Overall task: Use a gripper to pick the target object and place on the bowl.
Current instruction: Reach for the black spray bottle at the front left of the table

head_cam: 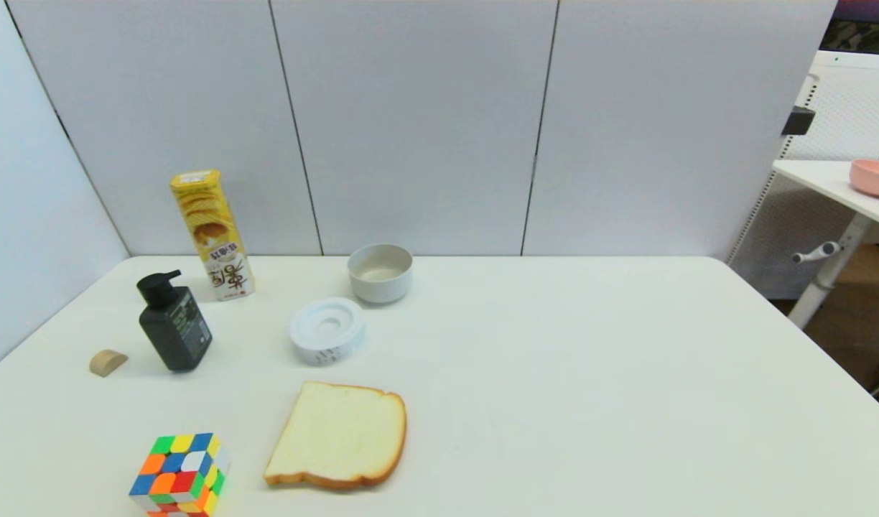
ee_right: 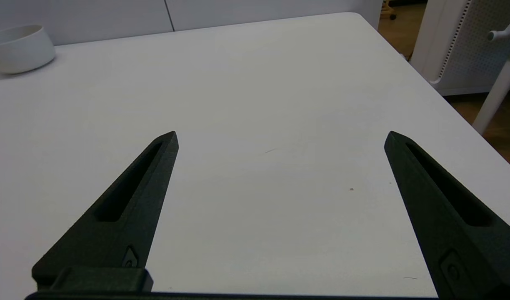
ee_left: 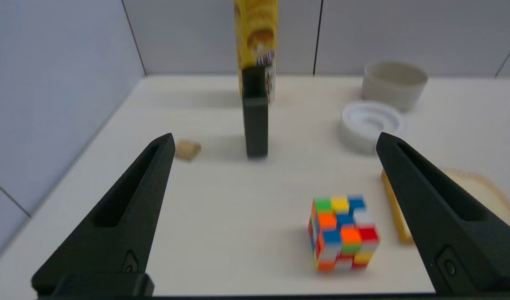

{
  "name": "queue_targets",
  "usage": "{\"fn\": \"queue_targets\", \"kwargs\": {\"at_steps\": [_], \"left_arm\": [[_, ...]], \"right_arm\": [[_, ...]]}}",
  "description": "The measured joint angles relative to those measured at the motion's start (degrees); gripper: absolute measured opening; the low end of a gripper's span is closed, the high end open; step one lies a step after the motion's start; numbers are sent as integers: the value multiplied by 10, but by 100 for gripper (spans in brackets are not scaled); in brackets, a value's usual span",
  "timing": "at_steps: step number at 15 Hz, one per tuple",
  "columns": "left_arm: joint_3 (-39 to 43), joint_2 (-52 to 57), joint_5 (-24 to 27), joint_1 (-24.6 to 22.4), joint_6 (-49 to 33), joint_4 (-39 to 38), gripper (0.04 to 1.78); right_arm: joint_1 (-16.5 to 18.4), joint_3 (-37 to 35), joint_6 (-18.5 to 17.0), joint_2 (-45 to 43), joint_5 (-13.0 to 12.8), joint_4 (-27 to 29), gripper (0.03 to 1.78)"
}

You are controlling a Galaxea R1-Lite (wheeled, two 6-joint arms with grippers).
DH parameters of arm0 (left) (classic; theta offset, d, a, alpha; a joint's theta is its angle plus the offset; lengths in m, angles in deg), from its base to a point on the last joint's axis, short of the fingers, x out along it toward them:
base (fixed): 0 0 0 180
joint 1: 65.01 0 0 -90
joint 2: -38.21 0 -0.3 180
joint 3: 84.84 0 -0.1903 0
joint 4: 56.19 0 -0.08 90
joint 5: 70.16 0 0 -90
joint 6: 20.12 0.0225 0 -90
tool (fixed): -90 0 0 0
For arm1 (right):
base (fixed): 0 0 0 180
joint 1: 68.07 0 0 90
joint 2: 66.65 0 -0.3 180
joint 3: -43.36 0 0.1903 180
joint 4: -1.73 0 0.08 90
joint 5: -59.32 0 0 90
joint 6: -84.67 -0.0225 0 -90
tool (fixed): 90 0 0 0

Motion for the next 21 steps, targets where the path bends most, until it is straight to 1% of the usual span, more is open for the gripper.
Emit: {"fn": "queue_targets", "kwargs": {"at_steps": [4, 7, 9, 10, 12, 14, 18, 21], "left_arm": [[-193, -181, -17, -7, -16, 6, 171], [-281, -295, -20, -12, -20, 2, 171], [-312, -356, -20, -13, -22, -2, 171], [-315, -380, -19, -14, -25, -5, 171], [-292, -414, -18, -14, -29, -19, 171], [-246, -433, -17, -14, -34, -53, 171], [-130, -459, -11, -16, -55, -163, 171], [-45, -481, 22, -30, -57, -244, 171]], "right_arm": [[0, 0, 0, 0, 0, 0, 171], [0, 0, 0, 0, 0, 0, 171], [0, 0, 0, 0, 0, 0, 171], [0, 0, 0, 0, 0, 0, 171], [0, 0, 0, 0, 0, 0, 171], [0, 0, 0, 0, 0, 0, 171], [0, 0, 0, 0, 0, 0, 171], [0, 0, 0, 0, 0, 0, 171]]}}
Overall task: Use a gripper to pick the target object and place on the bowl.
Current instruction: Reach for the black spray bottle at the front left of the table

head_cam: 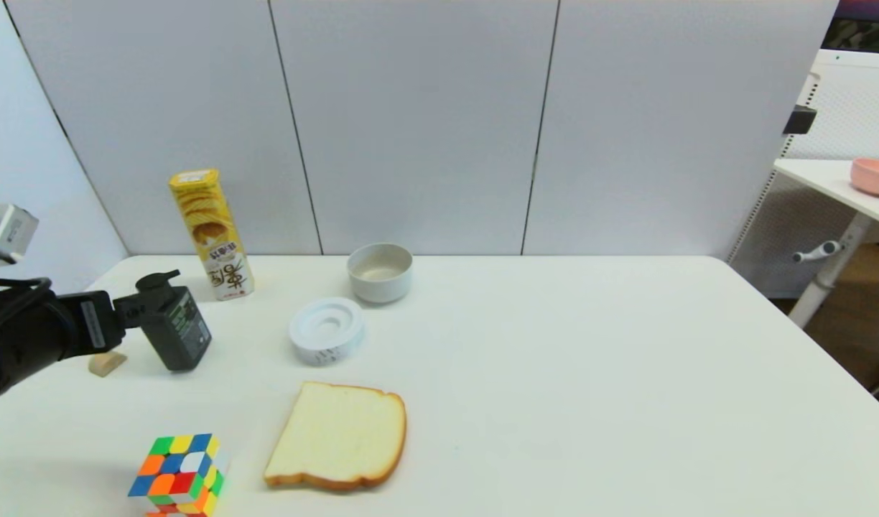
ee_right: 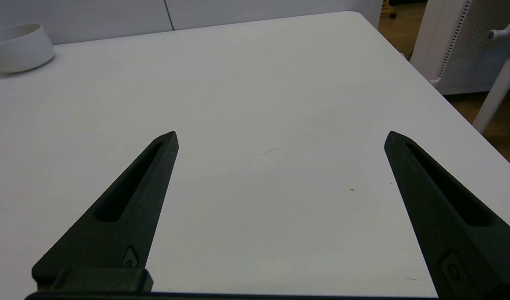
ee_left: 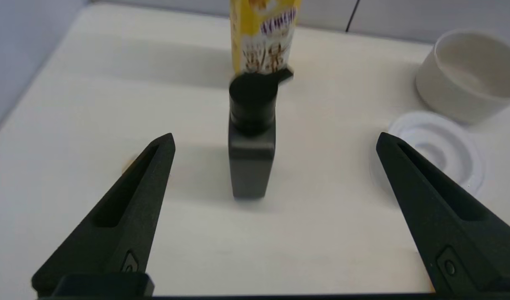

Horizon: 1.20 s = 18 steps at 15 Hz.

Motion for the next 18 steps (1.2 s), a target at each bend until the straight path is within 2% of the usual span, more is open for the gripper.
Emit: {"fn": "queue_targets", "kwargs": {"at_steps": [3, 7, 11, 14, 18], "left_arm": [[62, -41, 49, -22, 9, -108, 171], [85, -106, 62, -30, 45, -196, 171], [111, -204, 75, -30, 56, -349, 171], [118, -264, 76, -31, 52, -434, 171], [128, -297, 75, -58, 47, -483, 171]], "right_arm": [[0, 0, 0, 0, 0, 0, 171], [0, 0, 0, 0, 0, 0, 171], [0, 0, 0, 0, 0, 0, 171], [0, 0, 0, 0, 0, 0, 171], [0, 0, 0, 0, 0, 0, 171]]}}
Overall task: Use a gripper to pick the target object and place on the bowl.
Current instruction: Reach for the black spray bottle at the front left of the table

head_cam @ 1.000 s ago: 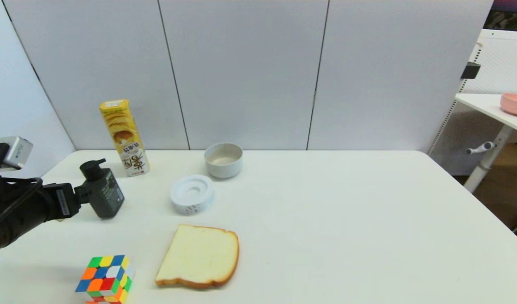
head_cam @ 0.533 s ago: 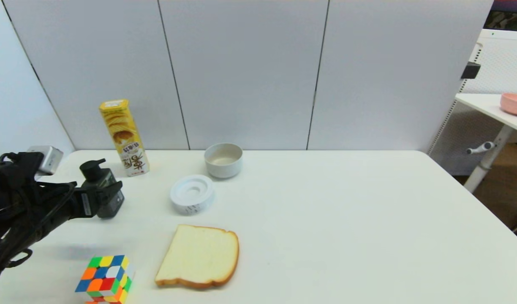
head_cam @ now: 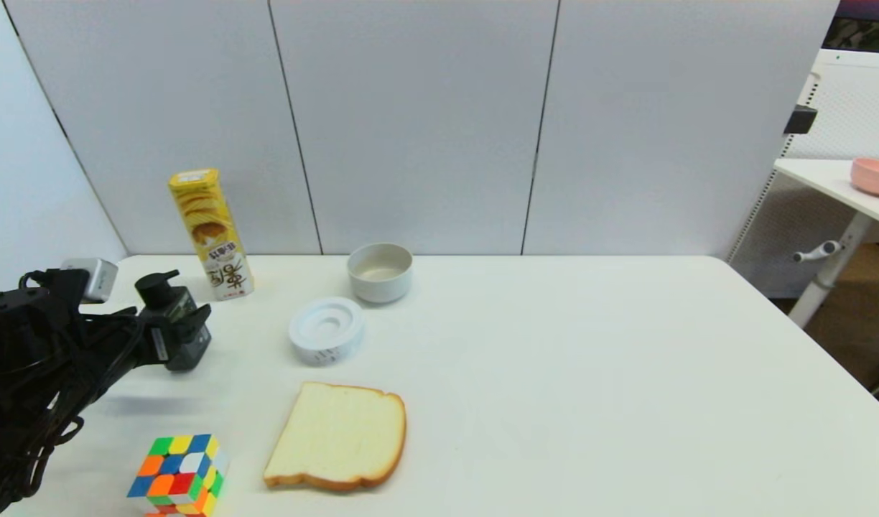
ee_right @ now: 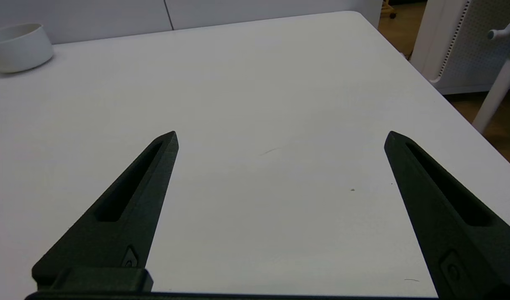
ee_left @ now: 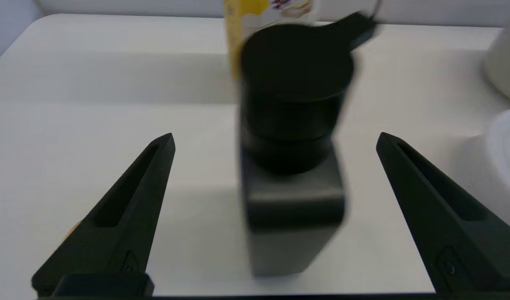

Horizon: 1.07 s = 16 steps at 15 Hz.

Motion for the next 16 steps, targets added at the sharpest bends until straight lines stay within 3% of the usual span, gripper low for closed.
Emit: {"fn": "queue_targets", "kwargs": {"at_steps": [4, 16], "left_arm": [[20, -7, 1, -23, -24, -21, 171], [22, -59, 29, -24, -30, -68, 171]], "right_arm": [[0, 0, 0, 0, 0, 0, 171], [0, 0, 0, 0, 0, 0, 171]]}}
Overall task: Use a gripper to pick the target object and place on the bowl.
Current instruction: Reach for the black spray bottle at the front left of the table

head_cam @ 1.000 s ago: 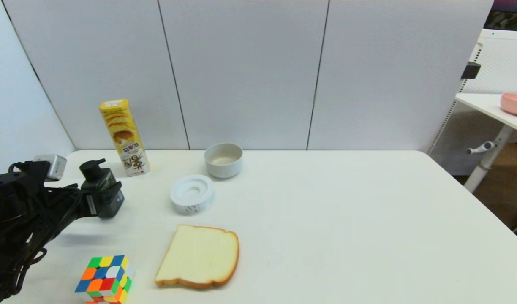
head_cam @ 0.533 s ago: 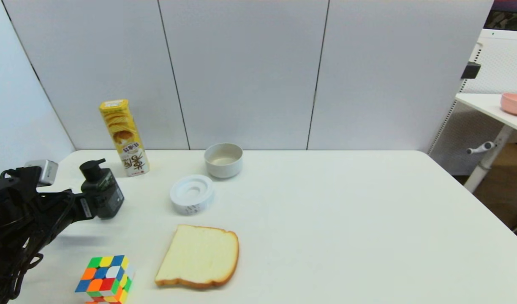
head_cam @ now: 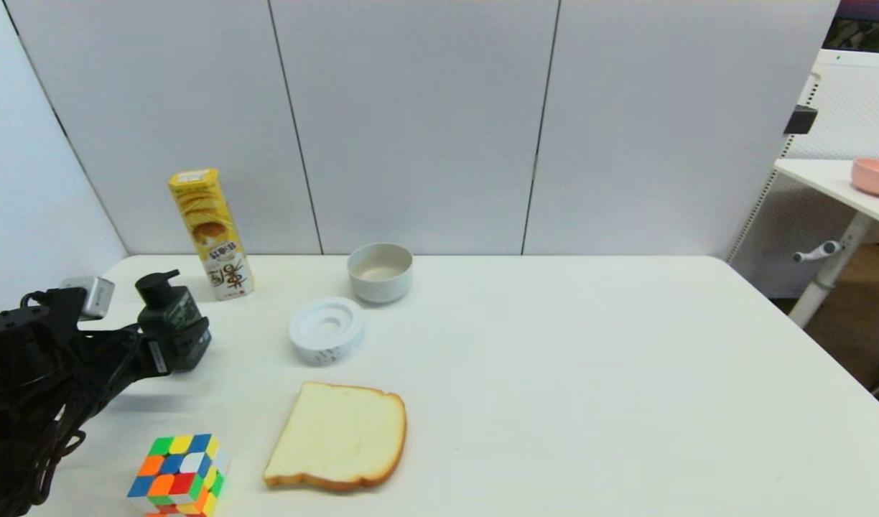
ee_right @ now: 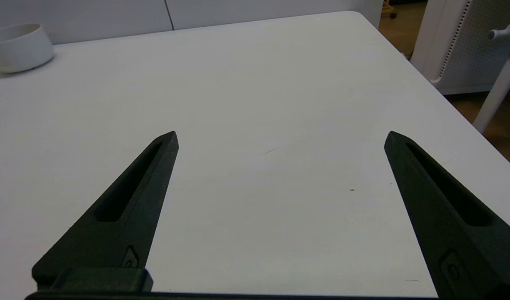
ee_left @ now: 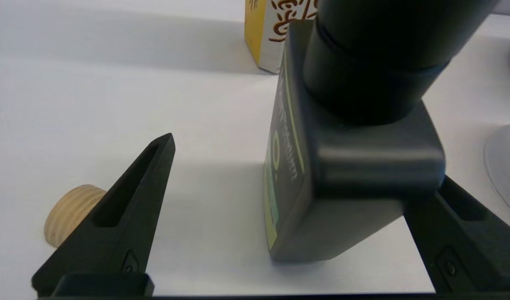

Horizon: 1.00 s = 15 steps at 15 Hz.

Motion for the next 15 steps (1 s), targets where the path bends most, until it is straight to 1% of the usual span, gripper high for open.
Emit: {"fn": "queue_targets", "kwargs": {"at_steps": [8, 12, 15], "left_arm": [[-11, -13, 2, 2, 0, -8, 171], [-13, -17, 2, 3, 0, -7, 111], [-14, -17, 2, 3, 3, -9, 79]], "right_arm": [[0, 0, 0, 0, 0, 0, 171], [0, 0, 0, 0, 0, 0, 171], [0, 0, 0, 0, 0, 0, 171]]}}
